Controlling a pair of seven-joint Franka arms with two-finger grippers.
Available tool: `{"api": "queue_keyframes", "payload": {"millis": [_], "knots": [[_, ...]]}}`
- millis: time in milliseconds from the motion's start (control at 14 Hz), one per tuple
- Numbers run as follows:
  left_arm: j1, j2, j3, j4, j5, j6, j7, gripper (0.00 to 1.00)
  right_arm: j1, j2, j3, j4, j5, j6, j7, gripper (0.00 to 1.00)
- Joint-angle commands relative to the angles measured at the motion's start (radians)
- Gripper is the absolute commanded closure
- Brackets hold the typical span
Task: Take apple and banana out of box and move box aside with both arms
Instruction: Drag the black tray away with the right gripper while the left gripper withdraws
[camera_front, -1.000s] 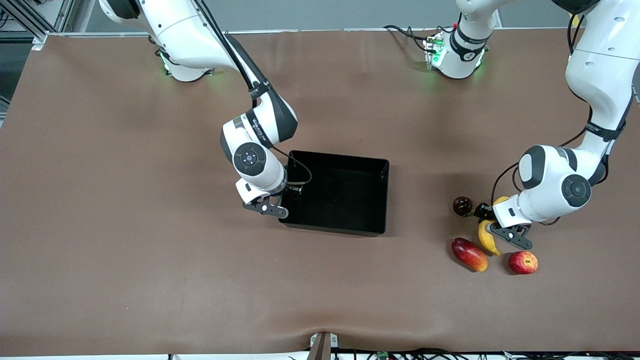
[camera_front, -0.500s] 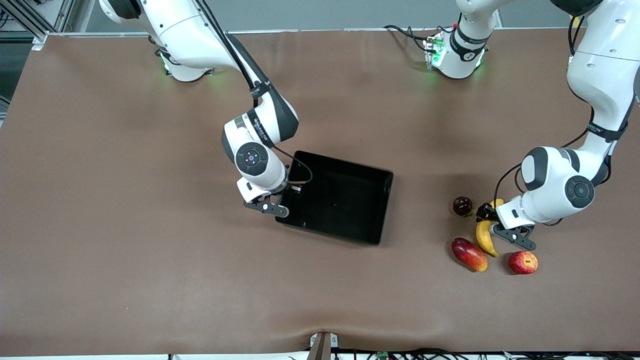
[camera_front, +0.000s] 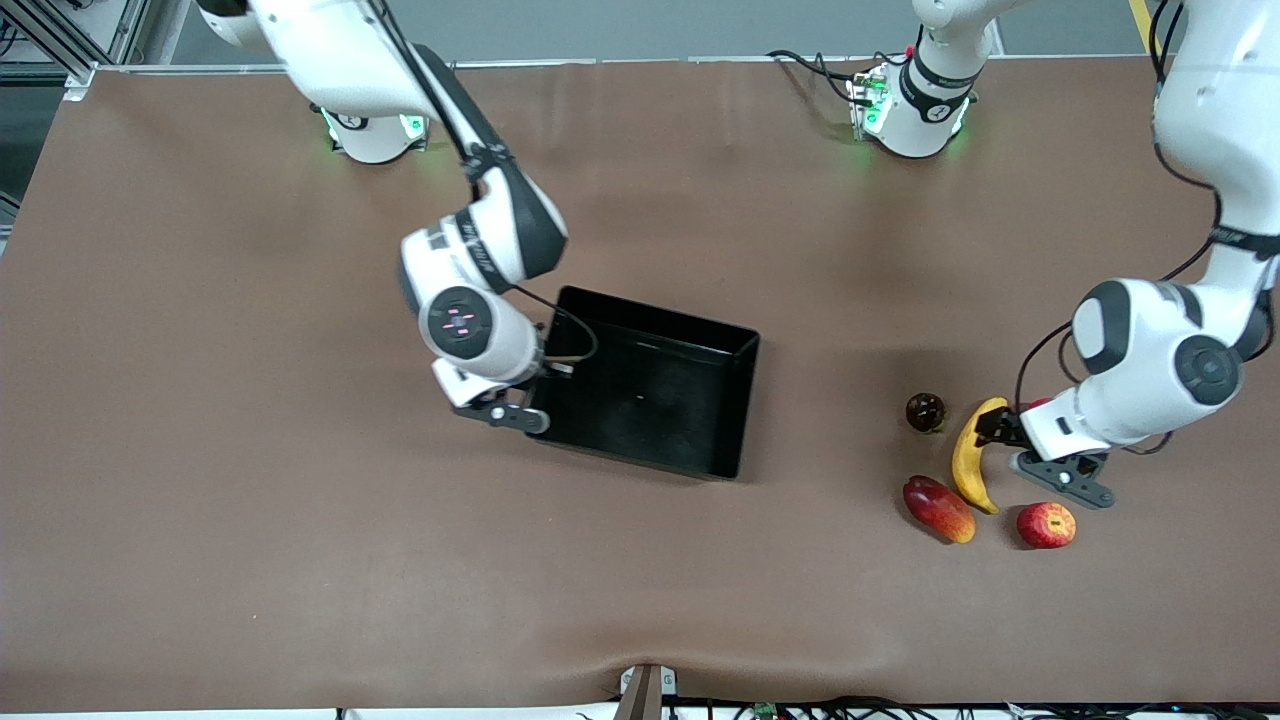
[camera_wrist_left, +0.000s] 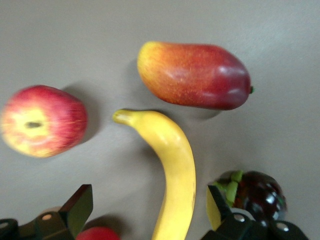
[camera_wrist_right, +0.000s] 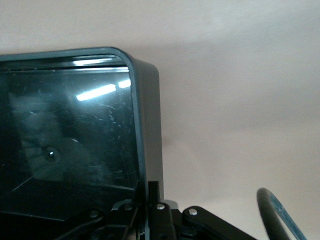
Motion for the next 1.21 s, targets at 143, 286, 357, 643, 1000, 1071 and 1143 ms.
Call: {"api": "queue_keyframes", "payload": {"millis": [143, 286, 357, 643, 1000, 1071, 1143], "knots": [[0.019, -0.176, -0.002, -0.029, -0.070, -0.113, -0.020, 0.00, -0.168, -0.132, 0.010, -0.079, -0.004, -0.056, -0.195, 1.00], [0.022, -0.258, -0.002, -0.028, -0.111, -0.178, -0.038, 0.00, -0.266, -0.163, 0.011, -0.098, -0.004, -0.079, -0.308, 1.00], [0.024, -0.303, 0.002, -0.024, -0.115, -0.204, -0.058, 0.00, -0.300, -0.169, 0.010, -0.098, -0.004, -0.099, -0.331, 1.00], [0.022, -0.398, 0.001, 0.069, -0.115, -0.409, -0.173, 0.00, -0.470, -0.184, 0.010, -0.099, -0.007, -0.129, -0.521, 1.00], [0.010, -0.412, -0.093, 0.261, -0.116, -0.676, -0.428, 0.00, -0.659, -0.166, 0.010, -0.099, -0.021, -0.118, -0.763, 1.00], [0.010, -0.414, -0.111, 0.282, -0.118, -0.705, -0.448, 0.00, -0.685, -0.158, 0.010, -0.099, -0.041, -0.109, -0.779, 1.00], [0.013, -0.418, -0.131, 0.288, -0.118, -0.736, -0.468, 0.00, -0.719, -0.149, 0.010, -0.098, -0.059, -0.103, -0.782, 1.00]]}}
